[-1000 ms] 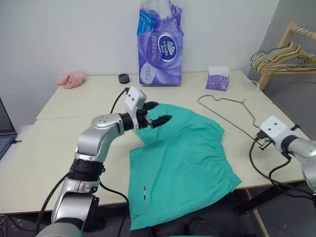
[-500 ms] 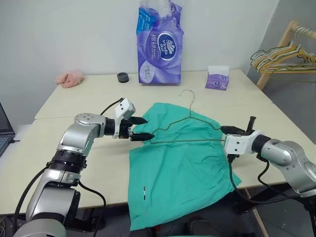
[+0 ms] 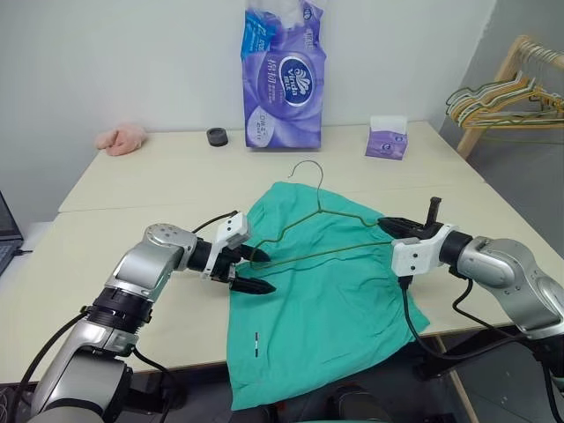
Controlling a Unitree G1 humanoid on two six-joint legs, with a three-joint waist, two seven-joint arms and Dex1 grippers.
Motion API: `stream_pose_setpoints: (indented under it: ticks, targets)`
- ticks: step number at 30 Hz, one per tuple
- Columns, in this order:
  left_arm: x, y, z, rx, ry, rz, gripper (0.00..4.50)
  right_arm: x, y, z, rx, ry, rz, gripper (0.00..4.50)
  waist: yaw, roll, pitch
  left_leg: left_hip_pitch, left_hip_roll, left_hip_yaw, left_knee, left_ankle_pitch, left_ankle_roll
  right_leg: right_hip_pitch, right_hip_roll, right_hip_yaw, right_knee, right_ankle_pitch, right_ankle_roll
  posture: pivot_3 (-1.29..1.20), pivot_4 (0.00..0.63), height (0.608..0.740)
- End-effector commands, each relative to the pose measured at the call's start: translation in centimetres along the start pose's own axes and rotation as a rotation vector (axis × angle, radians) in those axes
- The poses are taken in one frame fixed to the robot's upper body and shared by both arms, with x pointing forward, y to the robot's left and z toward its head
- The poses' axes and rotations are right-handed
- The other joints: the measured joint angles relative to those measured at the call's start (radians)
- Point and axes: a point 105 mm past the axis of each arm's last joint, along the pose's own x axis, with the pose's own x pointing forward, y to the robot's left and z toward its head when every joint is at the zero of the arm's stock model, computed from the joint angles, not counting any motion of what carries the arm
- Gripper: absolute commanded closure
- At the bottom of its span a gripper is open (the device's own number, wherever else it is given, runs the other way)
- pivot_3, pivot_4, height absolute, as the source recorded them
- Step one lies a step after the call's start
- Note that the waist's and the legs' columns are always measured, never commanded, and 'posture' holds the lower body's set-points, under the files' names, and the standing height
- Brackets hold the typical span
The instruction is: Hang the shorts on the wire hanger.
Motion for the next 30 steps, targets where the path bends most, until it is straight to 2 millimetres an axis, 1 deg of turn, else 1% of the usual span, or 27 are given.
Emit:
stream_pose_setpoints:
  ticks: [1, 3, 10, 14, 15, 18, 21, 25, 28, 30]
  targets:
    - [-0.2, 0.4, 1.0, 0.006, -0.033, 0.019, 0.39, -0.2, -1.3, 0.3, -0.031, -0.014, -0.044, 4.5, 0.0, 0.0, 0.0, 0.0, 0.0, 0.0, 0.0, 0.0, 0.0, 0.0, 0.0, 0.0, 0.0, 0.0, 0.0, -0.14, 0.039, 0.74]
    - [-0.1, 0.3, 1.0, -0.003, -0.033, 0.003, 0.9, -0.3, -1.3, 0.3, -0.031, -0.017, -0.047, 4.5, 0.0, 0.0, 0.0, 0.0, 0.0, 0.0, 0.0, 0.0, 0.0, 0.0, 0.0, 0.0, 0.0, 0.0, 0.0, -0.14, 0.039, 0.74]
    - [0.1, -0.6, 0.6, -0.009, -0.021, -0.044, 3.03, -0.5, -1.6, 0.3, -0.039, -0.024, -0.067, 4.5, -0.002, 0.001, 0.001, 0.0, 0.0, 0.0, 0.0, 0.0, 0.0, 0.0, 0.0, 0.0, 0.0, 0.0, 0.0, -0.15, 0.042, 0.74]
    - [0.3, -1.0, 0.4, -0.009, -0.018, -0.059, 4.31, -0.7, -1.9, 0.7, -0.101, -0.045, -0.078, 4.5, -0.001, 0.002, 0.002, 0.0, 0.0, 0.0, 0.0, 0.0, 0.0, 0.0, 0.0, 0.0, 0.0, 0.0, 0.0, -0.15, 0.042, 0.74]
    - [0.3, -1.1, 0.4, -0.008, -0.018, -0.058, 4.47, -0.8, -1.9, 0.8, -0.11, -0.056, -0.078, 4.5, -0.001, 0.002, 0.002, 0.0, 0.0, 0.0, 0.0, 0.0, 0.0, 0.0, 0.0, 0.0, 0.0, 0.0, 0.0, -0.15, 0.042, 0.74]
    - [0.3, -1.1, 0.4, -0.007, -0.018, -0.054, 4.47, -1.0, -1.7, 1.2, -0.091, -0.091, -0.076, 4.5, -0.001, 0.002, 0.002, 0.0, 0.0, 0.0, 0.0, 0.0, 0.0, 0.0, 0.0, 0.0, 0.0, 0.0, 0.0, -0.14, 0.041, 0.74]
    - [0.4, -1.0, 0.4, -0.004, -0.02, -0.043, 4.5, -1.1, -1.4, 1.3, -0.067, -0.099, -0.055, 3.75, -0.001, 0.002, 0.002, 0.0, 0.0, 0.0, 0.0, 0.0, 0.0, 0.0, 0.0, 0.0, 0.0, 0.0, 0.0, -0.14, 0.04, 0.74]
    - [0.5, -0.9, 0.4, 0.007, -0.021, -0.026, 4.5, -1.5, -0.7, 1.5, -0.097, -0.122, 0.001, 2.38, -0.001, 0.002, 0.002, 0.0, 0.0, 0.0, 0.0, 0.0, 0.0, 0.0, 0.0, 0.0, 0.0, 0.0, 0.0, -0.14, 0.039, 0.74]
    - [0.8, -0.7, 0.6, 0.027, -0.031, -0.007, 4.5, -2.1, -0.3, 1.8, -0.074, -0.152, 0.031, 1.4, -0.001, 0.002, 0.002, 0.0, 0.0, 0.0, 0.0, 0.0, 0.0, 0.0, 0.0, 0.0, 0.0, 0.0, 0.0, -0.15, 0.035, 0.74]
    - [1.0, -0.6, 1.0, 0.059, -0.043, 0.01, 4.5, -2.7, -0.6, 2.3, -0.007, -0.177, 0.025, 1.4, 0.0, 0.002, 0.002, 0.0, 0.0, 0.0, 0.0, 0.0, 0.0, 0.0, 0.0, 0.0, 0.0, 0.0, 0.0, -0.15, 0.035, 0.74]
